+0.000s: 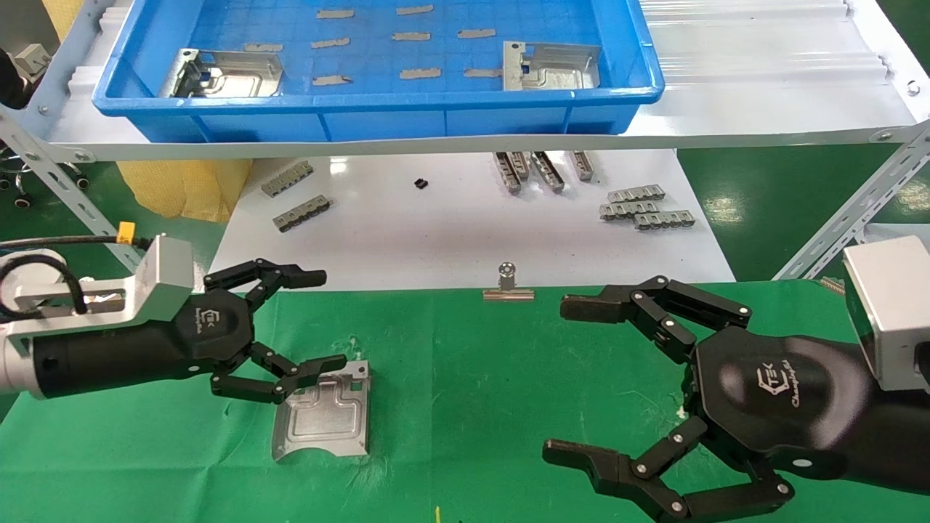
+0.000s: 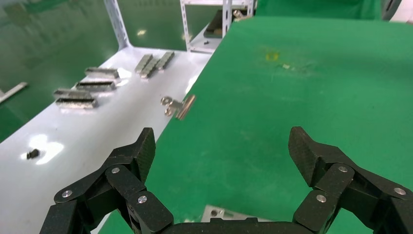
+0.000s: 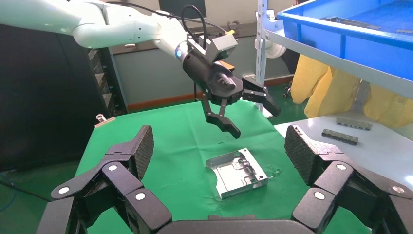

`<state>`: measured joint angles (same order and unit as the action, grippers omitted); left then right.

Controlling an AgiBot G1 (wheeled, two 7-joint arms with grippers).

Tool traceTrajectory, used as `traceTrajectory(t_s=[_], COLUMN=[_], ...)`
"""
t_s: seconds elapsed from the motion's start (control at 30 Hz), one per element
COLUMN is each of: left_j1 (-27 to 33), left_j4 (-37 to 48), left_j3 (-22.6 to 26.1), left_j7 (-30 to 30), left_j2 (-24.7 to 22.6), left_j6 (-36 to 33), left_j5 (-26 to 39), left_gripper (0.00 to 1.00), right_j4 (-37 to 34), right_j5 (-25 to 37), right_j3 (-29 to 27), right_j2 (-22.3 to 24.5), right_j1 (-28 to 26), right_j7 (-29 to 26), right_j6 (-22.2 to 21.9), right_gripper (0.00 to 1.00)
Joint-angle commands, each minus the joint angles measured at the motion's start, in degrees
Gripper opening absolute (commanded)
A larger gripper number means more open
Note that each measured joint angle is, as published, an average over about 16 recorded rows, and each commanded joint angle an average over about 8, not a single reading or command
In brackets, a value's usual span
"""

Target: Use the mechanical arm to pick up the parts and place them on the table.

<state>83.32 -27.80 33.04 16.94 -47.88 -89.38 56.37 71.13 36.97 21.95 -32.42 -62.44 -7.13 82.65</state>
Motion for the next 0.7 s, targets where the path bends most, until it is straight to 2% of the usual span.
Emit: traceTrajectory(t_s=[0.03, 0.7], left_j1=[-1.2, -12.7], left_j4=[-2.4, -26.7], left_j3=[-0.9, -9.9], left_j7=[-1.5, -16.2], left_j2=[0.7, 7.5], left_j6=[0.2, 2.2], left_j5=[-0.8, -8.5], left_gripper=[1.0, 1.0], right_j4=[0.0, 0.0], right_j5=[0.0, 0.0], right_j3=[0.0, 0.0], right_j2=[0.0, 0.0], right_j1=[0.0, 0.0], right_j7=[0.0, 0.0], right_j6=[0.0, 0.0], right_gripper=[1.0, 1.0])
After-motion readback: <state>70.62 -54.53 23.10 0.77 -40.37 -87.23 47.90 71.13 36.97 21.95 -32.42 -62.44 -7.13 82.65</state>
